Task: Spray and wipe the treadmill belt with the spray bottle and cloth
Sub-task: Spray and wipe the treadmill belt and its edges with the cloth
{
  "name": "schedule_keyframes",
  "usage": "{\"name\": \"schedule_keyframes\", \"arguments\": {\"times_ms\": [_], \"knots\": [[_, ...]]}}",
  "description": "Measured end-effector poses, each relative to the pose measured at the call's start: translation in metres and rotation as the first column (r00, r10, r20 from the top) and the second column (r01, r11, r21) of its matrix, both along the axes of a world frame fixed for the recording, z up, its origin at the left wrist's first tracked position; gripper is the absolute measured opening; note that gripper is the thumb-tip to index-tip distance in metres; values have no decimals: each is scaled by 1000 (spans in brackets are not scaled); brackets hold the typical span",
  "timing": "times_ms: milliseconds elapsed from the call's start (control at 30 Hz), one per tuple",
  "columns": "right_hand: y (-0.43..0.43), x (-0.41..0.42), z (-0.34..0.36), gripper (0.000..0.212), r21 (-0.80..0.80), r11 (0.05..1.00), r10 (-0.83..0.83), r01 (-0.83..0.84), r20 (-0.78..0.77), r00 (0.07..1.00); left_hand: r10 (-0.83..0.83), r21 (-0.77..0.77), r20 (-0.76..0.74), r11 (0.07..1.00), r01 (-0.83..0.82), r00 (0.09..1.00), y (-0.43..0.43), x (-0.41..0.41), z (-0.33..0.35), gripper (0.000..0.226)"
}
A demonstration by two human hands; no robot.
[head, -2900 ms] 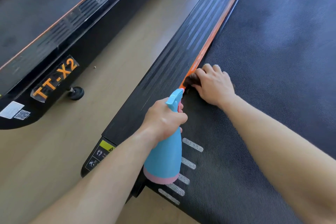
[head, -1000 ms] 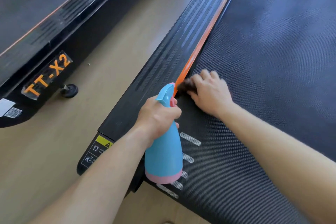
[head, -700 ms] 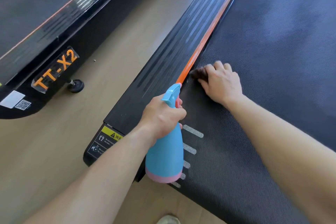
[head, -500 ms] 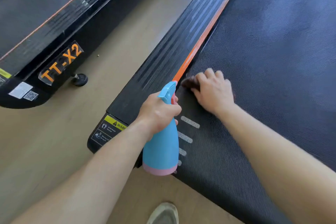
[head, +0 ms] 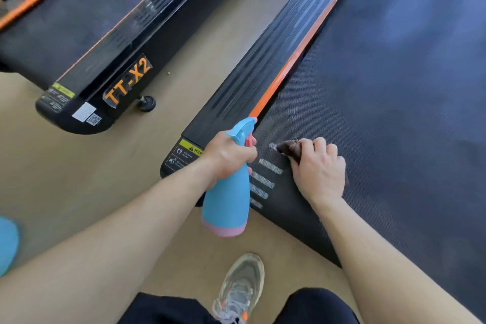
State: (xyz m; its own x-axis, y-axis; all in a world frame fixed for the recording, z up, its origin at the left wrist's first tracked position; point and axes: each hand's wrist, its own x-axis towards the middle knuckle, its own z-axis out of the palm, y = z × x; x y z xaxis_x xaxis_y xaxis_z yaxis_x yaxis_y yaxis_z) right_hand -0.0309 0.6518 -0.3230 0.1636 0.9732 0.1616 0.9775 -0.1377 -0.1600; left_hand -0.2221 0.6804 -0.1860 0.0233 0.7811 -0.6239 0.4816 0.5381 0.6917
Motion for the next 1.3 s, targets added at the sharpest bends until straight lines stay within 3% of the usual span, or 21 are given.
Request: {"name": "schedule_keyframes", "arguments": {"times_ms": [233, 433, 500, 633, 800, 967, 1133, 1300], "knots": [[4, 1, 0, 38, -5, 1000, 21, -21, -23, 1000, -81, -27, 19, 996, 82, 997, -34, -14, -19, 63], [5, 3, -5, 41, 3, 1000, 5, -5, -21, 1000, -94, -25, -56, 995, 93, 994, -41, -24, -31, 63], [4, 2, -6, 41, 18, 1000, 4, -3, -18, 1000, -127, 8, -78, 992, 128, 989, -39, -25, -28, 54], [3, 1, -6, 41, 9, 1000, -5, 5, -25, 1000, -142, 8, -194, 989, 147, 971, -36, -23, -21, 7], [6, -2, 6, 44, -18, 999, -35, 34, -84, 996, -122, 4, -256, 992, 127, 959, -39, -37, -28, 2], [68, -30, 15, 50, -2, 998, 62, -63, -140, 988, -74, 26, -149, 997, 78, 986, -35, -56, -30, 61], [99, -58, 13, 44, -103, 995, 3, -10, -67, 998, -28, 46, -79, 998, 32, 996, -28, -62, -21, 63], [12, -75, 2, 37, -3, 953, 303, -304, 70, 950, -2, 1, -83, 1000, 2, 997, -29, -71, -21, 60]]}}
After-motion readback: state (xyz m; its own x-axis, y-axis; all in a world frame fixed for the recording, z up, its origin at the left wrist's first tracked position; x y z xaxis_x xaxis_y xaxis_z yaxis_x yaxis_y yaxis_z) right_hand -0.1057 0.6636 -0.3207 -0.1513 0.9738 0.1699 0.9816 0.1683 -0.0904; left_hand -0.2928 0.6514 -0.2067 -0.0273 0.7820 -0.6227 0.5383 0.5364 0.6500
